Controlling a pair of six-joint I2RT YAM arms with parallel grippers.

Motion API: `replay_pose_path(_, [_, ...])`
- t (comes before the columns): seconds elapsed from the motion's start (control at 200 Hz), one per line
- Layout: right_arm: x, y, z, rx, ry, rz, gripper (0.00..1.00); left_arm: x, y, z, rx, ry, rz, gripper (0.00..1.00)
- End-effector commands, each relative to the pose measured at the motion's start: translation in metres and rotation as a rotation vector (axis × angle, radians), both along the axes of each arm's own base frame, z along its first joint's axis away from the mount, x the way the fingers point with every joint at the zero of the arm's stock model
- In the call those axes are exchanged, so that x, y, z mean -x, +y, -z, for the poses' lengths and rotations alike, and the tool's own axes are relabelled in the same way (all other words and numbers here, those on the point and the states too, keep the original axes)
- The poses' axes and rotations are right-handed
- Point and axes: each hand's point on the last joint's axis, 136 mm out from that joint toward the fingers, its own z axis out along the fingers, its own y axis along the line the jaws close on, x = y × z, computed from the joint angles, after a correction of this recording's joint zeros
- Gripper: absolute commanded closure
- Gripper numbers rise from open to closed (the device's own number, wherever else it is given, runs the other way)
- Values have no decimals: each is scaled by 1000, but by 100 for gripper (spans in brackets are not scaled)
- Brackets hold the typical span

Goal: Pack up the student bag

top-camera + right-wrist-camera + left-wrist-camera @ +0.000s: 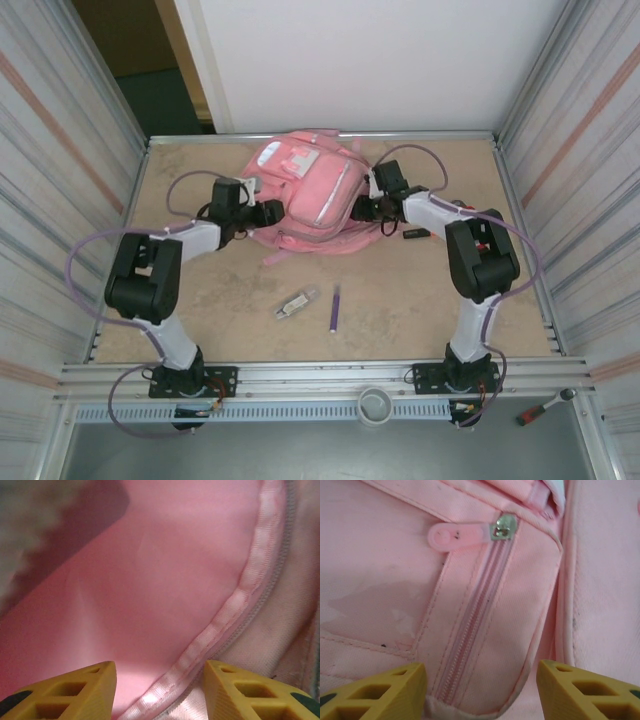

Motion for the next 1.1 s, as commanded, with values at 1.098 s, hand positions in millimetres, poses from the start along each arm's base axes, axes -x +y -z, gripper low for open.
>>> replay_pose_path(1.098, [106,239,-3,-288,8,-82,64,-6,47,1,-58,87,-94,44])
